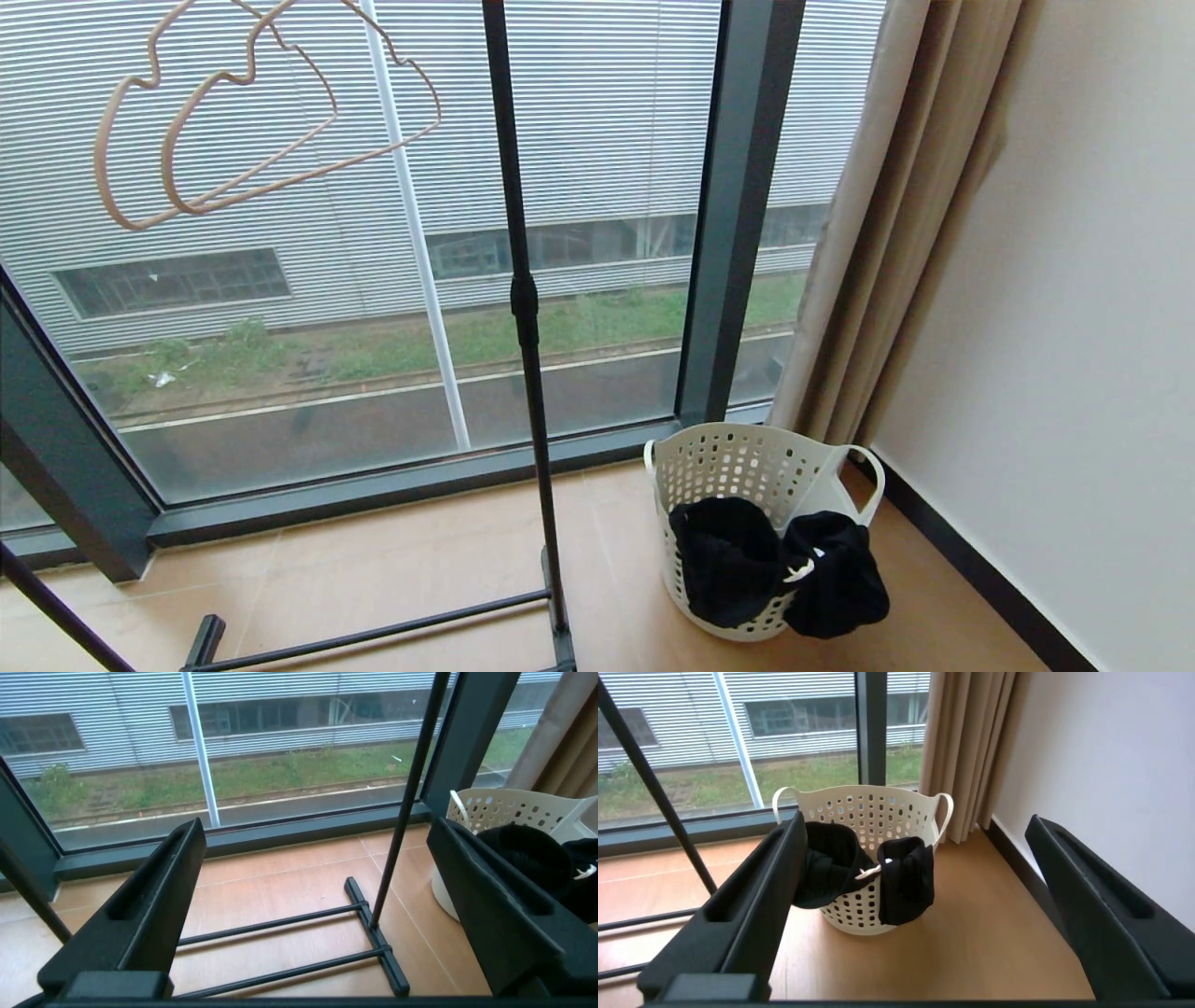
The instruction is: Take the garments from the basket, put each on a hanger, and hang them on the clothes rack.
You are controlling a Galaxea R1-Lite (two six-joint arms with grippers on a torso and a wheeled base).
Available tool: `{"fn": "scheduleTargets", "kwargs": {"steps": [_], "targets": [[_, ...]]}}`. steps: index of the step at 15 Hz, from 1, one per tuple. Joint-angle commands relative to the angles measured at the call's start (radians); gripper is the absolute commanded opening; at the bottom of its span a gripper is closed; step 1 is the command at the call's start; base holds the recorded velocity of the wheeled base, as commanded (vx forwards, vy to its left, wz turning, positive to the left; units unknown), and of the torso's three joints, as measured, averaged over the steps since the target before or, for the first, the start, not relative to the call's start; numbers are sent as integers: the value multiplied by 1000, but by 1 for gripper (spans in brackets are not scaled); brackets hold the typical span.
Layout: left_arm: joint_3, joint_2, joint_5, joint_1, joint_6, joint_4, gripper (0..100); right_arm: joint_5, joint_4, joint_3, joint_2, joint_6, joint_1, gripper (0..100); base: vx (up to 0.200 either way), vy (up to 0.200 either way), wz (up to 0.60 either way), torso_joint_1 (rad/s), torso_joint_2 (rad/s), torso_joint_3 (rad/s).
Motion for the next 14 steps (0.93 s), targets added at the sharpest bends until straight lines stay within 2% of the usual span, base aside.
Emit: {"fn": "scheduleTargets", "kwargs": {"steps": [1, 11, 14], "targets": [[0, 1, 0, 0, 1, 0, 100, 0, 0, 0, 0, 1, 0, 100, 0, 0, 0, 0, 0, 0], [-1, 1, 0, -2, -7, 2, 100, -2, -1, 0, 0, -2, 0, 100, 0, 0, 0, 0, 0, 0], [-1, 1, 0, -2, -7, 2, 100, -2, -1, 0, 0, -2, 0, 100, 0, 0, 0, 2, 4, -149]]}}
